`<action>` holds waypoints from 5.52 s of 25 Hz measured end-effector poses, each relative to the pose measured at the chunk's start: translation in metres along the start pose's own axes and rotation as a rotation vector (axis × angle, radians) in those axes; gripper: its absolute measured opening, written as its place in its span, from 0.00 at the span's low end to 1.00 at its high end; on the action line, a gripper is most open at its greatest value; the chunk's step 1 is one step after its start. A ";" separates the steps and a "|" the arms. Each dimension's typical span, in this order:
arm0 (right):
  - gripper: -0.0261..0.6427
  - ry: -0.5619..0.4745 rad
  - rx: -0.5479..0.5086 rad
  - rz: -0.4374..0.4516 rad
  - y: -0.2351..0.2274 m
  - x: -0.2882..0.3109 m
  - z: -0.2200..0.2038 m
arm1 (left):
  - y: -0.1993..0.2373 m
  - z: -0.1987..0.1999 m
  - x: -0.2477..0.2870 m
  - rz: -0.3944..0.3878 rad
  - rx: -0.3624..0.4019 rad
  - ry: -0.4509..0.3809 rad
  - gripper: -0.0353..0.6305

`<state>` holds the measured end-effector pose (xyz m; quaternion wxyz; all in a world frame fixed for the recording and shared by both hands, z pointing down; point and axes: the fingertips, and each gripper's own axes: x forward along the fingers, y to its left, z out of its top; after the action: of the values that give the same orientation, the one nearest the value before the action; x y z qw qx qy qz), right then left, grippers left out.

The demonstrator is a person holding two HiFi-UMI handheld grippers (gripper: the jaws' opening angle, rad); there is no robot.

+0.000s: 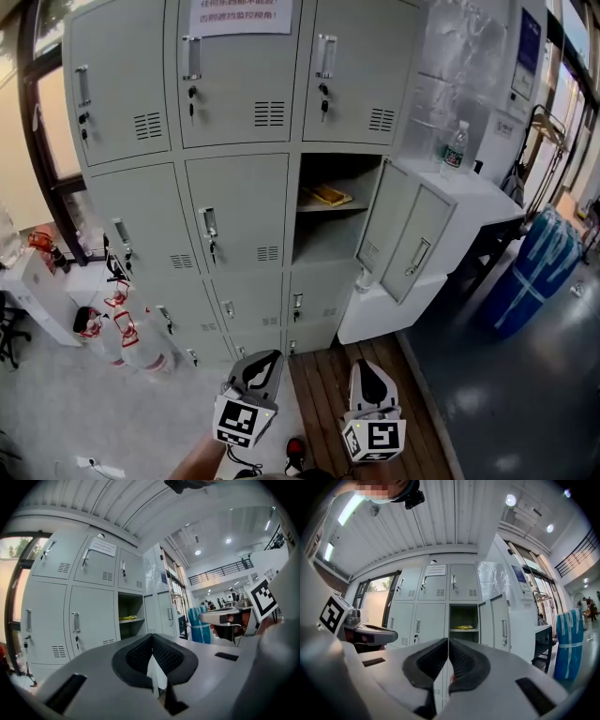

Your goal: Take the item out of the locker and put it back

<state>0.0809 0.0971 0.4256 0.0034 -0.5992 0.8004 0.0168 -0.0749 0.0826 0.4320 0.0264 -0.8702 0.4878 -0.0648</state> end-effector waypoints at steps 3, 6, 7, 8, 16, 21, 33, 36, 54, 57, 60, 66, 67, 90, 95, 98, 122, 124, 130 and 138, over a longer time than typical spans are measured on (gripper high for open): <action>0.07 -0.002 0.003 0.016 -0.017 0.025 -0.002 | 0.005 0.003 0.028 0.011 0.007 0.002 0.08; 0.07 -0.005 0.005 0.034 -0.031 0.051 -0.003 | 0.012 0.006 0.055 0.024 0.013 0.004 0.08; 0.07 -0.007 0.004 0.042 -0.035 0.059 -0.003 | 0.015 0.007 0.063 0.030 0.014 0.004 0.08; 0.07 -0.009 0.002 0.051 -0.039 0.068 -0.004 | 0.017 0.008 0.071 0.037 0.015 0.003 0.08; 0.07 -0.011 0.001 0.123 -0.055 0.130 -0.011 | 0.039 0.008 0.121 0.085 0.017 0.010 0.08; 0.07 -0.007 0.001 0.154 -0.057 0.158 -0.018 | 0.053 0.004 0.140 0.106 0.015 0.020 0.08; 0.07 -0.026 -0.025 0.144 -0.067 0.245 -0.011 | 0.106 0.005 0.203 0.095 0.020 0.013 0.08; 0.07 -0.020 -0.021 0.135 -0.070 0.271 -0.009 | 0.122 0.008 0.225 0.081 0.019 0.014 0.08; 0.29 0.040 -0.535 0.125 -0.088 0.406 0.012 | 0.158 0.000 0.291 0.004 -0.008 0.054 0.08; 0.34 0.067 -0.697 0.127 -0.088 0.428 0.013 | 0.158 0.000 0.293 -0.005 -0.010 0.055 0.08; 0.37 0.093 -0.808 0.148 -0.088 0.446 0.009 | 0.159 -0.001 0.294 -0.007 -0.013 0.055 0.08; 0.39 0.129 -0.913 0.157 -0.091 0.470 -0.002 | 0.165 -0.007 0.294 -0.001 -0.028 0.060 0.08; 0.39 0.131 -0.929 0.157 -0.091 0.473 -0.003 | 0.166 -0.007 0.294 0.000 -0.030 0.060 0.08; 0.09 0.129 -0.764 0.144 -0.099 0.474 0.003 | 0.166 -0.010 0.298 0.000 -0.041 0.063 0.08; 0.09 0.058 -0.590 0.106 -0.109 0.462 0.027 | 0.163 -0.005 0.298 -0.002 -0.037 0.052 0.08; 0.08 0.024 -0.537 0.082 -0.115 0.450 0.038 | 0.159 -0.002 0.298 -0.010 -0.038 0.044 0.08; 0.08 0.008 -0.088 -0.091 -0.160 0.272 0.000 | 0.104 0.002 0.292 -0.078 -0.041 0.035 0.08; 0.08 0.030 -0.074 -0.096 -0.160 0.263 -0.013 | 0.100 0.000 0.289 -0.081 -0.043 0.039 0.08; 0.08 0.090 -0.054 -0.126 -0.154 0.243 -0.049 | 0.090 -0.011 0.281 -0.090 -0.049 0.061 0.08; 0.08 0.117 -0.020 -0.132 -0.150 0.235 -0.064 | 0.084 -0.016 0.278 -0.093 -0.050 0.072 0.08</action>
<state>0.1595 -0.1721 0.4802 -0.0482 -0.6507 0.7577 -0.0106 -0.0045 -0.1979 0.4632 -0.0161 -0.8894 0.4489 -0.0849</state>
